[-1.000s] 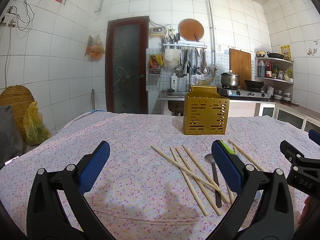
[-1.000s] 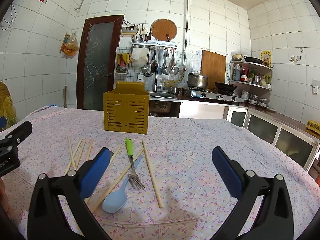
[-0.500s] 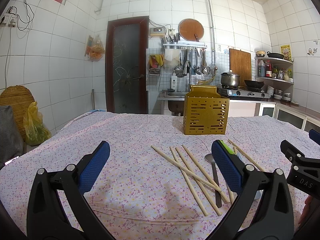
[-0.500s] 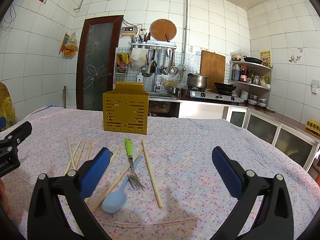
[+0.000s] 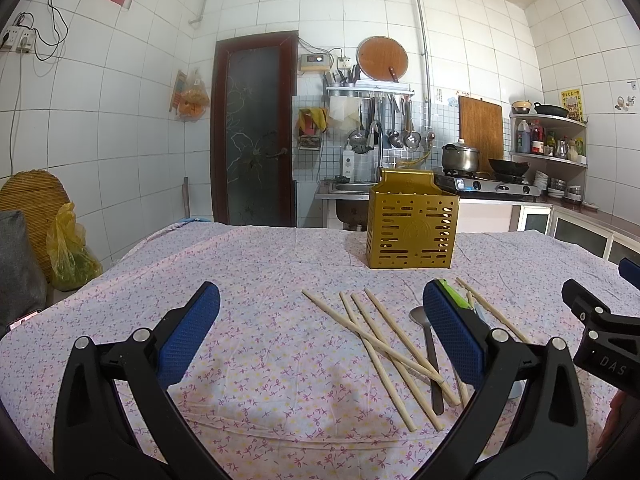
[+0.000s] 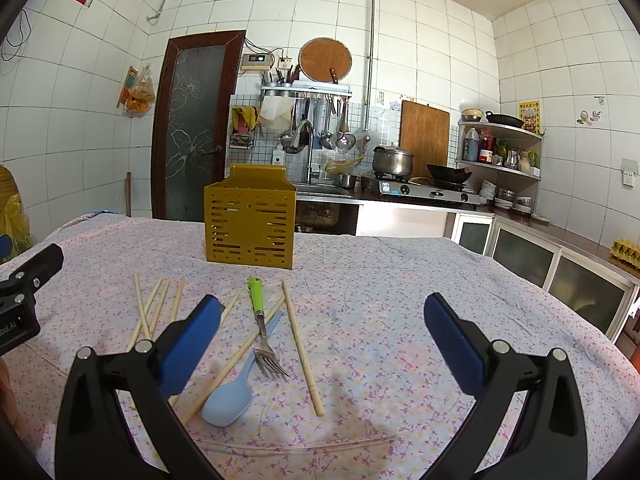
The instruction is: Organize utensils
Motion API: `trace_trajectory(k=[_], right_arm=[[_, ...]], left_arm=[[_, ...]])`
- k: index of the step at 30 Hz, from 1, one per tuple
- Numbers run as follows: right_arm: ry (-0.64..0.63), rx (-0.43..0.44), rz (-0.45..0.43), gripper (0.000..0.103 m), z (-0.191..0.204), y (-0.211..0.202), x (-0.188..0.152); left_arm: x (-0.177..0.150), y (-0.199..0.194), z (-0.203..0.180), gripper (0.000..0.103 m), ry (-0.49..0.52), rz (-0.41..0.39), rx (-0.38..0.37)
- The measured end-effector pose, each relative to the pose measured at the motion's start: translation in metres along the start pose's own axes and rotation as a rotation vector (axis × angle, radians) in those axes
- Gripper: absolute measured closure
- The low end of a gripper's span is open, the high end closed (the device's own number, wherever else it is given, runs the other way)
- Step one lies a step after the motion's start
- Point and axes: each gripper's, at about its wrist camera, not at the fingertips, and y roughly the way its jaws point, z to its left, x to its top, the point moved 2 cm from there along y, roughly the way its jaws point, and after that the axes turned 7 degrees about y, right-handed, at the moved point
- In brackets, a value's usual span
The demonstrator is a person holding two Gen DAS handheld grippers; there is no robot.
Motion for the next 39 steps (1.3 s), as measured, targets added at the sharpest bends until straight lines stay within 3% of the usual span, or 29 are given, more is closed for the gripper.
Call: trace_trajectory(k=[39], right_arm=[[0.002, -0.006, -0.008, 0.004, -0.013, -0.005, 0.008]], left_arm=[[-0.002, 0.001, 0.0, 0.005, 0.007, -0.008, 0.003]])
